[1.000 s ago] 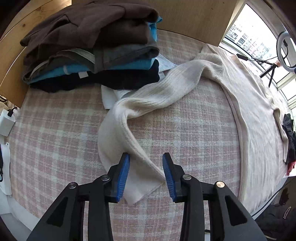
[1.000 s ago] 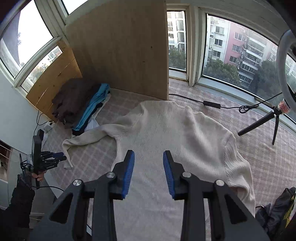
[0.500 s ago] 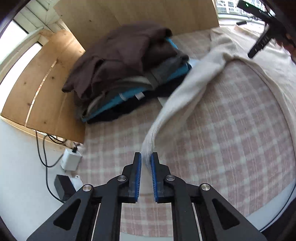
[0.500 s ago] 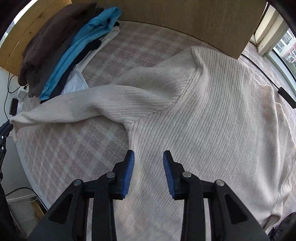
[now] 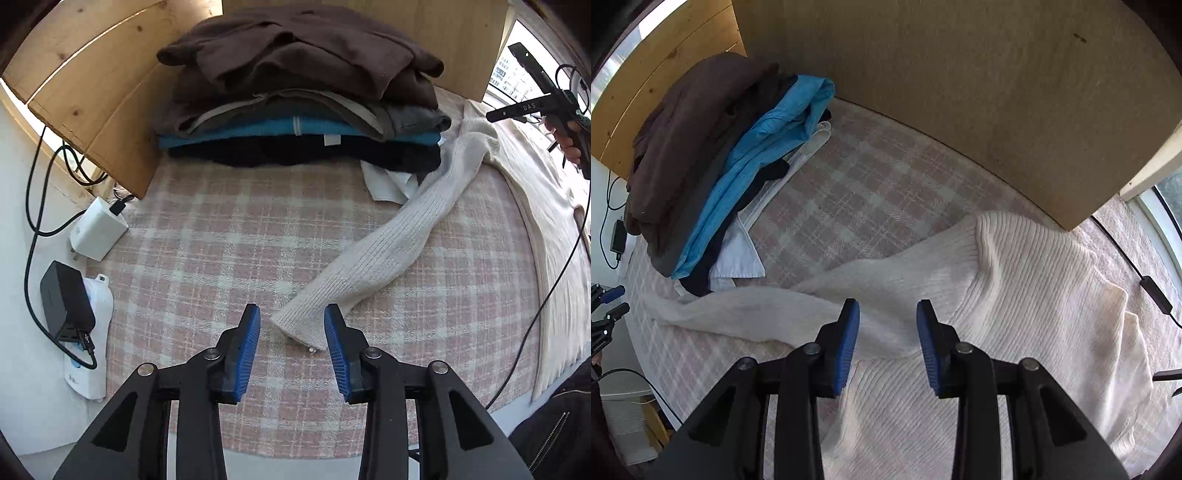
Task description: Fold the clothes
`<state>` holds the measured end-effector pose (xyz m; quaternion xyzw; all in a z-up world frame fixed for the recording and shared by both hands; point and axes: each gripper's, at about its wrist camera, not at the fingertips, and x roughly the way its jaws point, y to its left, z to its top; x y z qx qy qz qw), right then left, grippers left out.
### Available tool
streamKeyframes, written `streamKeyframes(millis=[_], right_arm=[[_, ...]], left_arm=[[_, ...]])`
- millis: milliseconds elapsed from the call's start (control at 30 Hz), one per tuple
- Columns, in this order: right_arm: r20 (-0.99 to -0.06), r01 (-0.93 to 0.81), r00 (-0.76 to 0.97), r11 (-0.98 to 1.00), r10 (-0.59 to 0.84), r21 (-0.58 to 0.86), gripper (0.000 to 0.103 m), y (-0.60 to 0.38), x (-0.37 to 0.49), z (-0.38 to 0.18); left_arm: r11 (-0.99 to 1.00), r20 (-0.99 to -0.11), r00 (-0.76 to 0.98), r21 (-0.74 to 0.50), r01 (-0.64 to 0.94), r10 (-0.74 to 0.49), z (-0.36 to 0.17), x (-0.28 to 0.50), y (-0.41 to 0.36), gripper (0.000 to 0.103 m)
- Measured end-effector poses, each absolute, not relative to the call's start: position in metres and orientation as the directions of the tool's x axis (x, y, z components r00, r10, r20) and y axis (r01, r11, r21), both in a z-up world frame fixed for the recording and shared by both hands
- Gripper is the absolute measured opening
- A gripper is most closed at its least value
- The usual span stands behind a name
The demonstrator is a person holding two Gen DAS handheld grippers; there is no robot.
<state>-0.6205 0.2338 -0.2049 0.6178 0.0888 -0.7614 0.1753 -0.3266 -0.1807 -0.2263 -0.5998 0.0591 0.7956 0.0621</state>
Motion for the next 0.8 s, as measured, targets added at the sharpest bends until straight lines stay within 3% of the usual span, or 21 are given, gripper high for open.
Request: streamKeyframes(millis=[67,100,133,233,400,733,800], right_arm=[[-0.975,0.372,-0.171,-0.926,-0.144,0.071,0.032,0.232,-0.628,-0.212],[-0.976,0.358,-0.160,-0.930,-0.150,0.085,0.032,0.232,-0.632,-0.215],[-0.976,0.346,-0.142,-0.932,-0.165,0.107,0.032,0.233,-0.637,-0.217],[-0.977,0.334,-0.096,-0.931,-0.191,0.149,0.032,0.228,-0.642,-0.221],[-0.984,0.327,-0.059,-0.934,-0.170,0.142,0.032,0.208,-0.644,-0.226],[-0.999,0.407,-0.048,-0.913,-0.025,0.004,0.032,0.188,-0.621,-0.252],[-0.995,0.414,-0.090,-0.910,-0.044,0.003,0.021,0.190,-0.617,-0.250]], left_arm=[[-0.976,-0.969,-0.246,0.045,-0.211,0.009,-0.239,-0.332,-0.172,0.030],[-0.971,-0.972,-0.233,0.049,-0.236,0.008,-0.244,-0.333,-0.166,0.021],[-0.963,-0.972,-0.236,0.060,-0.263,0.004,-0.245,-0.331,-0.159,0.006],[-0.933,-0.963,-0.269,0.108,-0.344,-0.013,-0.242,-0.322,-0.141,0.005],[-0.933,-0.959,-0.282,0.083,-0.350,0.021,-0.224,-0.299,-0.137,0.005],[-0.928,-0.972,-0.212,-0.014,-0.373,0.100,-0.232,-0.263,-0.118,0.006],[-0.938,-0.972,-0.208,-0.035,-0.345,0.113,-0.230,-0.262,-0.124,0.008]])
